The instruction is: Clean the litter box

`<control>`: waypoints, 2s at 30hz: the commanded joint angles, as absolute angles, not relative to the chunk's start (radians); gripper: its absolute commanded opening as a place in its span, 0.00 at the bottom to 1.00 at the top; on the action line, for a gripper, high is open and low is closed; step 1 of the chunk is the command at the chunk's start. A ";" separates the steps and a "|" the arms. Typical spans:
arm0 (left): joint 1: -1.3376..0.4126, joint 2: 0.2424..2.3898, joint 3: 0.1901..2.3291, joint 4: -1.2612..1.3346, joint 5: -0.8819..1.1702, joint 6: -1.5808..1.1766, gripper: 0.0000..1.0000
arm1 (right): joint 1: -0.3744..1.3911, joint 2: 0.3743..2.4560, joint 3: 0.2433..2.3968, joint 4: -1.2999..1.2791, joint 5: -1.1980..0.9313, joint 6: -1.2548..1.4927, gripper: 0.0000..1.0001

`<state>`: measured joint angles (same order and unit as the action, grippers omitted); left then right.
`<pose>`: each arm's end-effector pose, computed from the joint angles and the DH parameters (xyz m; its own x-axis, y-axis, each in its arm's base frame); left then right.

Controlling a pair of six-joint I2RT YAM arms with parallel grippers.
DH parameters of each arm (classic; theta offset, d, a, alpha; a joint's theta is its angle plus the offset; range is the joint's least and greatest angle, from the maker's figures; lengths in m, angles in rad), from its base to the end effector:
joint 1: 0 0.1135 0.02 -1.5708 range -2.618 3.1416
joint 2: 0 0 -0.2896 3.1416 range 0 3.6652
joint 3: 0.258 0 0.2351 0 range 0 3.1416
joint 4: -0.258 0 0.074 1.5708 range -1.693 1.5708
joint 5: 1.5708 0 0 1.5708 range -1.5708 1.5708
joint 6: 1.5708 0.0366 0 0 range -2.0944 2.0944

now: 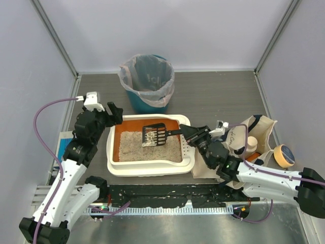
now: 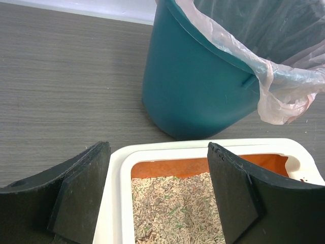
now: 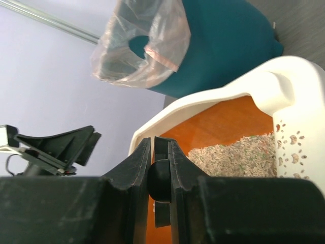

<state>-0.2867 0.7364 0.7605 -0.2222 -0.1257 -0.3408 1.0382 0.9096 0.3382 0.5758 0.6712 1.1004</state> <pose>0.1350 -0.0350 0.3517 -0.2323 -0.2772 -0.9323 0.0902 0.9482 -0.3044 0.1052 0.1336 0.2700 -0.3188 0.8337 -0.4508 -0.1646 0.4197 0.8926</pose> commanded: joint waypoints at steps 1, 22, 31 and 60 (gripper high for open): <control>-0.284 0.727 0.782 -0.213 -0.112 -0.354 0.81 | 1.037 0.835 0.368 0.524 0.716 1.072 0.01; -0.284 0.713 0.790 -0.235 -0.120 -0.356 0.81 | 0.983 0.880 0.299 0.688 0.669 1.262 0.01; -0.282 0.744 0.799 -0.242 -0.072 -0.371 0.81 | 0.969 0.867 0.290 0.700 0.676 1.190 0.01; -0.282 0.769 0.795 -0.245 -0.104 -0.360 0.82 | 0.928 0.919 0.267 0.777 0.586 1.154 0.01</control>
<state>-0.2867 0.7639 0.7628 -0.2615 -0.0891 -0.3622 0.9325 0.9344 0.2619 0.7078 0.5842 1.2072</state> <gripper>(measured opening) 0.814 0.212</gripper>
